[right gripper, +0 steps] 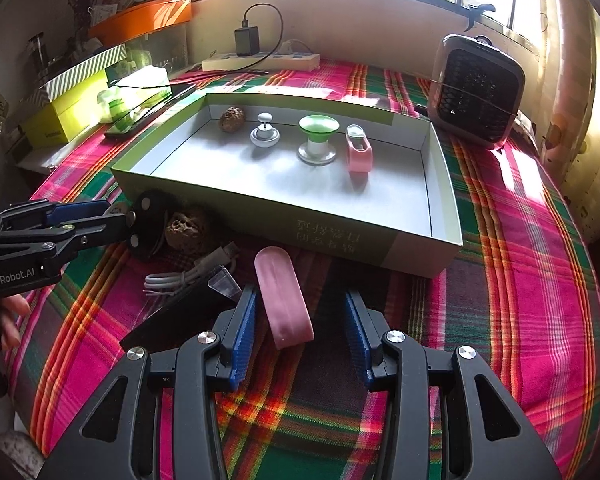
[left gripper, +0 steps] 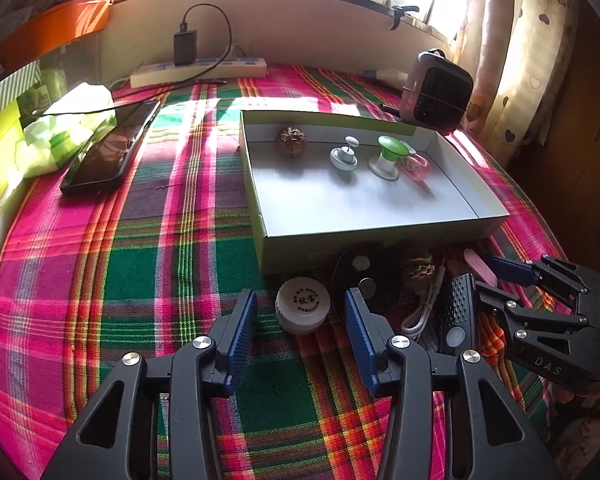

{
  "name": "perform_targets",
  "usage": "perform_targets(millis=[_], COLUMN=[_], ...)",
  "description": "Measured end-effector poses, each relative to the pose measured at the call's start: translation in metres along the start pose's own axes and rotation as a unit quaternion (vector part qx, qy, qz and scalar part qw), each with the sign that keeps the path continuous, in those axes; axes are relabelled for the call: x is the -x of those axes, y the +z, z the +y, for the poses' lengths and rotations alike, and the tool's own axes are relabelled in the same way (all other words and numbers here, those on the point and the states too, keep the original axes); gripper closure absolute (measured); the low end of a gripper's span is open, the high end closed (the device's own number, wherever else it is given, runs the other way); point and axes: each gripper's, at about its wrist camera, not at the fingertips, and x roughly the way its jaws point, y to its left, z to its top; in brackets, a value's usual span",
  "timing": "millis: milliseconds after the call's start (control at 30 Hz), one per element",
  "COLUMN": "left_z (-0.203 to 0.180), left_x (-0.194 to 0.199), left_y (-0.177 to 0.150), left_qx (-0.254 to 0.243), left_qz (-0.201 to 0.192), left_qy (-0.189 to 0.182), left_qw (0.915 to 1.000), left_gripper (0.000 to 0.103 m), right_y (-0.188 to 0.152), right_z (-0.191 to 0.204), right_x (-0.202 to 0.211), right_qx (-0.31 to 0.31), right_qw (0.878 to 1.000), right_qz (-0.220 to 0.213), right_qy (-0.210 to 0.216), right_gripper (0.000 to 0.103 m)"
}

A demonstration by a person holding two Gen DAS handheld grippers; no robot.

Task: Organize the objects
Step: 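Close the right tool on the pink oval piece while the left tool approaches the white jar, then close the left tool on the white round jar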

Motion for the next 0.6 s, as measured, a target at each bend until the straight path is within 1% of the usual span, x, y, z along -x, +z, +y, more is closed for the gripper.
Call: perform_targets(millis=[67,200,367,600], left_z=[-0.0006,0.0008,0.0018,0.0073], left_x=[-0.0017,-0.0052,-0.0071,-0.0066], left_y=[0.0012,0.0031,0.0044,0.0047], left_qx=[-0.002,-0.001,-0.004,0.007], left_qz=[0.000,0.003,0.000,-0.002], left_qy=[0.001,0.005,0.012,0.015], left_qw=[1.0000,1.0000,0.9999,0.9999], left_gripper=[0.060,0.060,0.060,0.060], right_y=[-0.0003,-0.0005,-0.0009,-0.0012], right_z=[-0.0007,-0.0027,-0.0043,-0.0052], right_x=[0.0002,0.0005,0.0010,0.0012], right_qx=[0.000,-0.003,-0.007,-0.008], right_qw=[1.000,1.000,1.000,1.000], right_qz=[-0.001,-0.001,-0.002,-0.002], right_qy=[0.000,0.002,0.002,0.002], right_gripper=[0.060,0.075,0.084,0.084])
